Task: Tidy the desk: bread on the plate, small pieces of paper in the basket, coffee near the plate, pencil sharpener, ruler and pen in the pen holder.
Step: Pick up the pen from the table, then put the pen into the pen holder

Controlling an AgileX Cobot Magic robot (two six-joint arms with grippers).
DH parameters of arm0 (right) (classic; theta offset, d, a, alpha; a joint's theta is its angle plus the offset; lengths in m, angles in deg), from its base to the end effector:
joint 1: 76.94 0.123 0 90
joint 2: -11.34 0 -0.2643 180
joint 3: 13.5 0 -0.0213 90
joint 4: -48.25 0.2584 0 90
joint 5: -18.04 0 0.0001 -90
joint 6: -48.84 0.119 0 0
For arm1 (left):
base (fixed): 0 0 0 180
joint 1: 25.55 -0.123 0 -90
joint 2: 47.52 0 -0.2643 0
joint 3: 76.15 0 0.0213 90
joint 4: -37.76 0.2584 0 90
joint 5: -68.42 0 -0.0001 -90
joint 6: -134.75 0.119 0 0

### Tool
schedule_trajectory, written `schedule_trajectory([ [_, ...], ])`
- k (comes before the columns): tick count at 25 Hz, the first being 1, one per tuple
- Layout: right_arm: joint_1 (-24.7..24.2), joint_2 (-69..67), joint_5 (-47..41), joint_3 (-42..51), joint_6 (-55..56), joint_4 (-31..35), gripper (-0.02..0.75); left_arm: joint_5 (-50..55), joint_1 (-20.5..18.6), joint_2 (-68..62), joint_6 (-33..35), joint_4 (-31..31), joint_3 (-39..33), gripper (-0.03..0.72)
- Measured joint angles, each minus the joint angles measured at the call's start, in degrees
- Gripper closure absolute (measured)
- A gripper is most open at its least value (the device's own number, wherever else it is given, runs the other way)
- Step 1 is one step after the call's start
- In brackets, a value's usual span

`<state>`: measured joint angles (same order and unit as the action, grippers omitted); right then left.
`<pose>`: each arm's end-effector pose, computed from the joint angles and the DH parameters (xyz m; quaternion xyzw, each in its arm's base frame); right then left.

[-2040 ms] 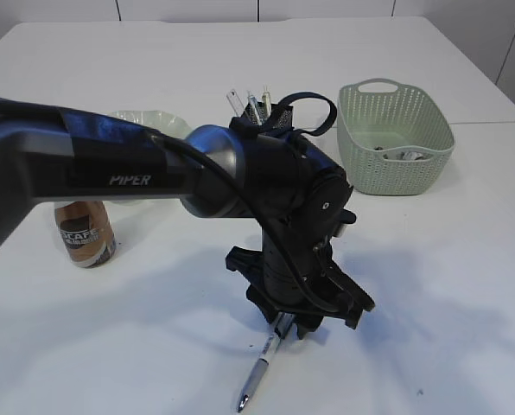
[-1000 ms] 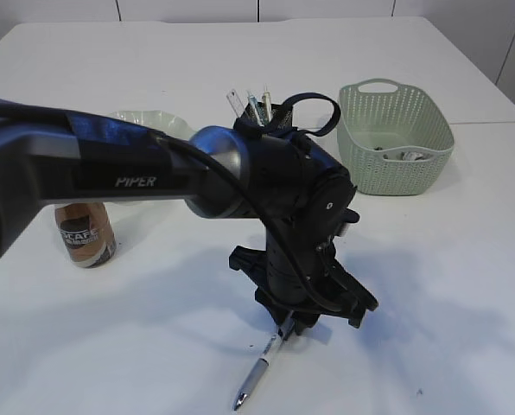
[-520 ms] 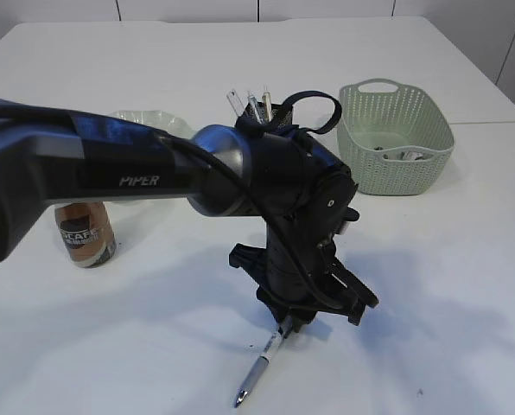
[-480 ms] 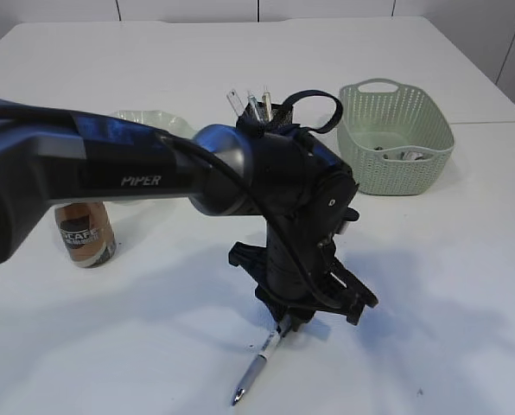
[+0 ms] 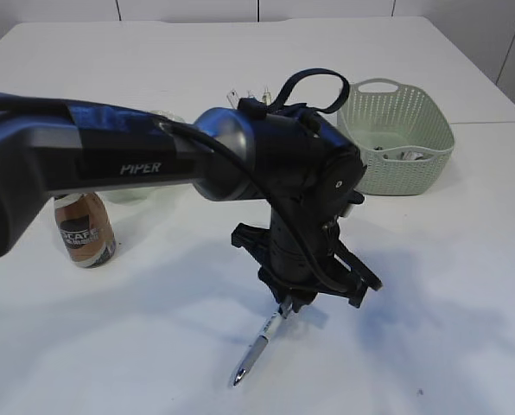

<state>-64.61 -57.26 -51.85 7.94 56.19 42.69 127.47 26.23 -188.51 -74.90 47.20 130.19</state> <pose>0.2004 0.0327 0.2789 -0.0512 0.9822 -0.0173 0.1796 0.2994 -0.3531 0.0839 0.2286 0.9692 0.0194 0.0890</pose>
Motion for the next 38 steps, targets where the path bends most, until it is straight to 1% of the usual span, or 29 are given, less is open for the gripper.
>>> schedule_trajectory([
  [5,0.00,0.00,0.00,0.00,0.00,0.00,0.458,0.91,0.00,0.84,0.00,2.34,0.00,0.579],
  [13,0.00,0.00,0.21,0.00,0.00,0.07,0.457,1.33,0.00,3.99,-0.38,9.88,0.00,0.579],
  [19,0.00,0.00,0.43,0.00,0.00,0.07,0.458,-2.58,-0.39,8.43,-2.70,14.82,0.00,0.579],
  [22,0.00,0.00,0.64,0.00,0.00,0.07,0.457,-5.62,-1.63,10.88,-2.81,16.12,0.00,0.579],
  [31,0.00,0.00,2.20,0.00,0.00,0.07,0.458,-16.47,-7.92,16.20,-2.92,17.03,0.00,0.579],
  [38,0.00,0.00,3.32,0.00,-0.10,0.07,0.457,-26.41,-9.68,16.37,-3.00,17.25,0.00,0.579],
])
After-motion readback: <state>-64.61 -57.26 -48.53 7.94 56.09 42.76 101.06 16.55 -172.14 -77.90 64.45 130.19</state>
